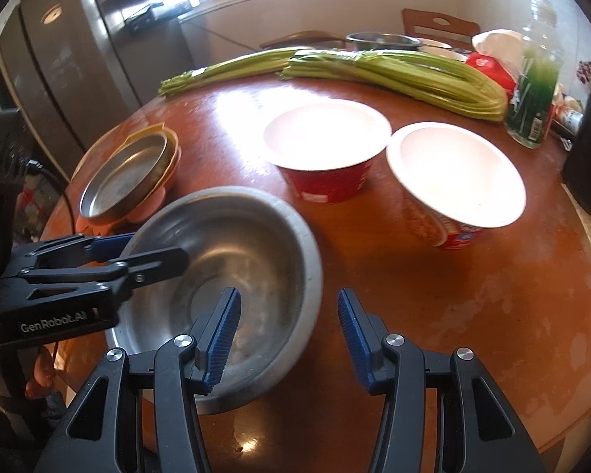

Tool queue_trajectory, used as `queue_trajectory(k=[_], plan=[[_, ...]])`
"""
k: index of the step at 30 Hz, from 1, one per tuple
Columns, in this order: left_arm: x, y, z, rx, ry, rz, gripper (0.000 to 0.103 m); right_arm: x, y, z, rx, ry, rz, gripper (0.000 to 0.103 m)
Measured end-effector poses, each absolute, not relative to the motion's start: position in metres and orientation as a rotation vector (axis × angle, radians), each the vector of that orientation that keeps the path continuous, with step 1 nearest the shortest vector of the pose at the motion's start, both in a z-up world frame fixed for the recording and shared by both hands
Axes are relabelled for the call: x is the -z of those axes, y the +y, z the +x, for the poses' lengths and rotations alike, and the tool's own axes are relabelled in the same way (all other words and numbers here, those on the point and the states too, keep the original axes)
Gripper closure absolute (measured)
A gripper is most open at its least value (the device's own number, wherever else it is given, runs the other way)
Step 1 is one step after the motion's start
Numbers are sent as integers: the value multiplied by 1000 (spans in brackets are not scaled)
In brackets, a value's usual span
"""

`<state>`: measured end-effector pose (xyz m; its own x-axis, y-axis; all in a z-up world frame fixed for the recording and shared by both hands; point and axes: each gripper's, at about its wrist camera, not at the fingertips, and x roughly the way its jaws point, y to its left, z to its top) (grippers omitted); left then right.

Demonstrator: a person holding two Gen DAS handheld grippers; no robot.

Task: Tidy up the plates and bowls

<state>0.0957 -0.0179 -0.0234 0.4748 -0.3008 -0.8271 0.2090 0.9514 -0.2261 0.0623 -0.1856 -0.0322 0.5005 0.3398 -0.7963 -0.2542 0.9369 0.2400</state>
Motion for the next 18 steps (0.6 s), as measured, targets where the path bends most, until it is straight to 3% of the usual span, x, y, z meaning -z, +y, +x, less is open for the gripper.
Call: queue_trajectory(k=[16,18], plan=[[-18,-21,108,314,946,-56,50,1,-193,72,-353,903,177,49],[-22,-25,113,321,940,-49,50,-4,-194,75,-354,889,189,45]])
